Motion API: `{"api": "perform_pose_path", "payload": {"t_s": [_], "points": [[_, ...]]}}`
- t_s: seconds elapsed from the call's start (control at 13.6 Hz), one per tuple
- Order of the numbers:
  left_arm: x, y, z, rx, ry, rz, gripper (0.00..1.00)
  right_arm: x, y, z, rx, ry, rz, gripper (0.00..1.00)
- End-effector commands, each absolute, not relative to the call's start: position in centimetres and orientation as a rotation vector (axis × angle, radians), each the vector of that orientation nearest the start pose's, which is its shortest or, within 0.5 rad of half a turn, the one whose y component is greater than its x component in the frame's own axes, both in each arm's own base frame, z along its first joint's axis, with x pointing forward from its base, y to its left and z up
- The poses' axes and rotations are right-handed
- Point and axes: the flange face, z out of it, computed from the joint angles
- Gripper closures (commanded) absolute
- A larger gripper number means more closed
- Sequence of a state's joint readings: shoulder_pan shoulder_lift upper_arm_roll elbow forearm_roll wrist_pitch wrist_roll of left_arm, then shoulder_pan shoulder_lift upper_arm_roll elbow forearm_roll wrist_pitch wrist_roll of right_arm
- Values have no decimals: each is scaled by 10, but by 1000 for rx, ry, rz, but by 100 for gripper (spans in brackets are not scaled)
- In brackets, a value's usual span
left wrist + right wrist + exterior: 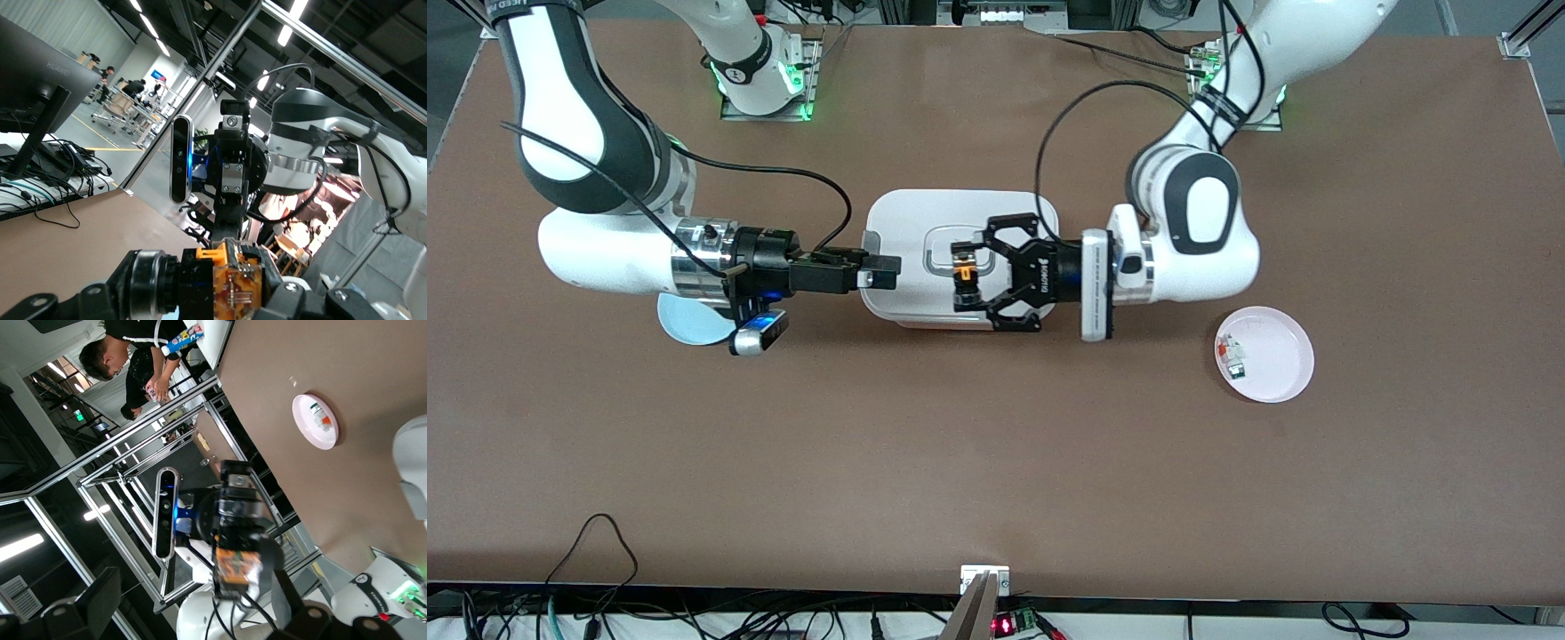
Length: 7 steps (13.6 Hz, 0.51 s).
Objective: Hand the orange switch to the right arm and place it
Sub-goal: 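Close the right gripper on the switch beside the left gripper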
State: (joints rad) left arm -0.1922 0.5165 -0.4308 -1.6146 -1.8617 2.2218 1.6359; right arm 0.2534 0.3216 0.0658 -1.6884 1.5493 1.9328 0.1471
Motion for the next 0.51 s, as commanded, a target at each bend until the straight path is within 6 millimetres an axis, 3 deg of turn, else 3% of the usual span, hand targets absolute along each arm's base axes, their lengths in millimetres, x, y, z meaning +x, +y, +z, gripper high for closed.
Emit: {"api": "perform_pose_path", "payload": {"t_s": [0.0, 0.22, 0.44], "points": [[591, -419, 423, 1407, -583, 878, 75, 610, 297, 452, -1639, 508, 428, 0], [589, -422, 422, 1434, -576, 885, 75, 610, 300, 433, -1654, 484, 420, 0], [590, -422, 423, 1434, -571, 885, 75, 609, 301, 435, -1648, 492, 439, 0]]}}
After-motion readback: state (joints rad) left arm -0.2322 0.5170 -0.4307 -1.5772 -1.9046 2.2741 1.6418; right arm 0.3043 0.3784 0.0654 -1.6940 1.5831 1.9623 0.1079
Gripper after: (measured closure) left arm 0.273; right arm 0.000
